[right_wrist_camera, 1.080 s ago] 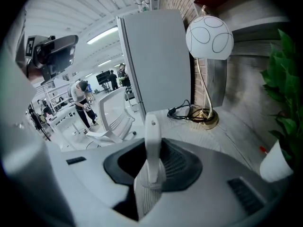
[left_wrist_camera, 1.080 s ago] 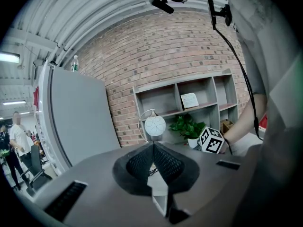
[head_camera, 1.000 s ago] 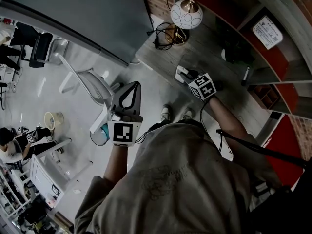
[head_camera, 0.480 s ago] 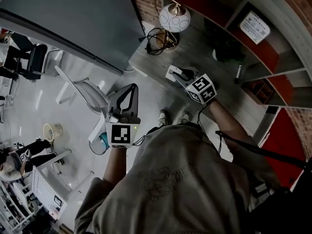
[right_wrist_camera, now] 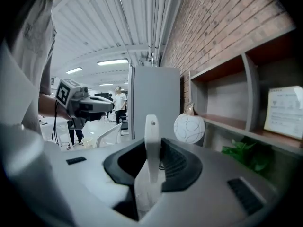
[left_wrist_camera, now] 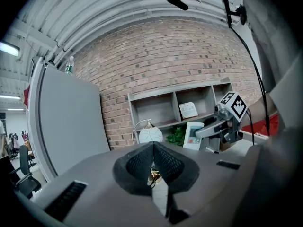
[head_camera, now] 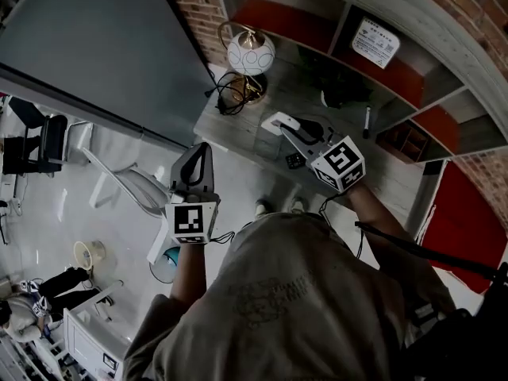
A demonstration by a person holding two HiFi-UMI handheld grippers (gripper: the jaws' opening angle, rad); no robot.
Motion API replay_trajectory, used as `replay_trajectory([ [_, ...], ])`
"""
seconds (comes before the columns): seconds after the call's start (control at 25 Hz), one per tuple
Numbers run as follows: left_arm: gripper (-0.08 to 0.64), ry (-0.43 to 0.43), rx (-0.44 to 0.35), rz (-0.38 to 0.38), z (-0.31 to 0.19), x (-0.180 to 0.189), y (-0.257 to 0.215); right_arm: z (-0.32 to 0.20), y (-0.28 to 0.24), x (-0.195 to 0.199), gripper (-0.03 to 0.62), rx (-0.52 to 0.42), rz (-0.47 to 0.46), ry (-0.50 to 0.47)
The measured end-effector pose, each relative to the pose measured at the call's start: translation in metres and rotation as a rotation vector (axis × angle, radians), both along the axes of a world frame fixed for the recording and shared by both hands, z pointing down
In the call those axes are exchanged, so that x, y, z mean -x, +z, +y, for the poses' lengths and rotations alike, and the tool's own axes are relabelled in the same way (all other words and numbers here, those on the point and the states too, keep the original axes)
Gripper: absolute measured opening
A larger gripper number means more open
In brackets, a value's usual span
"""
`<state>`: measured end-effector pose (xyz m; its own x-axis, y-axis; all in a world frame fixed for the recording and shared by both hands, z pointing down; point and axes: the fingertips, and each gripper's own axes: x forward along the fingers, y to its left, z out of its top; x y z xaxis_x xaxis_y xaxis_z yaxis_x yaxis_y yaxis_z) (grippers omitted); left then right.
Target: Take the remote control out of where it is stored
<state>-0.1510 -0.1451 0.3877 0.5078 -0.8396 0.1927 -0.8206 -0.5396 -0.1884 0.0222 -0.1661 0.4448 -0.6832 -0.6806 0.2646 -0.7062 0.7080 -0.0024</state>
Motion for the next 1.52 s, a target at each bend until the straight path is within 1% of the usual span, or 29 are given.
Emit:
replay_trajectory([
  [0.2,0.011,0.029,-0.026,-0.017,-0.013,-0.012,-0.006,0.014,-0.05,-0.038,0.092,-0.097,-0.038,0.087],
  [0.32,0.011,0.049,-0.041,-0.019,-0.019,-0.024,-0.009,0.025,-0.071,-0.059,0.092,-0.139,-0.043,0.127],
  [0.44,0.011,0.063,-0.068,-0.007,-0.024,-0.033,-0.018,0.034,-0.085,-0.078,0.092,-0.189,-0.033,0.173],
  [0.56,0.011,0.07,-0.079,-0.024,-0.029,-0.038,-0.02,0.042,-0.096,-0.094,0.092,-0.226,-0.008,0.214],
  [0.68,0.011,0.077,-0.102,-0.015,-0.032,-0.044,-0.029,0.051,-0.107,-0.108,0.092,-0.244,-0.026,0.252],
  [0.84,0.011,0.069,-0.149,-0.021,-0.036,-0.048,-0.043,0.062,-0.126,-0.125,0.092,-0.316,-0.003,0.299],
  [0.96,0.011,0.067,-0.166,-0.038,-0.035,-0.047,-0.047,0.071,-0.137,-0.136,0.092,-0.352,-0.033,0.328],
  [1.08,0.011,0.063,-0.158,-0.034,-0.033,-0.047,-0.046,0.082,-0.145,-0.144,0.092,-0.376,-0.063,0.347],
  [1.16,0.011,0.058,-0.145,-0.032,-0.032,-0.046,-0.044,0.09,-0.148,-0.147,0.092,-0.389,-0.067,0.357],
  [1.32,0.011,0.06,-0.129,-0.029,-0.031,-0.049,-0.042,0.097,-0.141,-0.156,0.092,-0.366,-0.076,0.373],
  [1.4,0.011,0.064,-0.126,-0.028,-0.031,-0.051,-0.042,0.097,-0.139,-0.159,0.092,-0.36,-0.071,0.39],
  [1.52,0.011,0.074,-0.124,-0.029,-0.03,-0.055,-0.041,0.096,-0.134,-0.163,0.092,-0.366,-0.039,0.429],
])
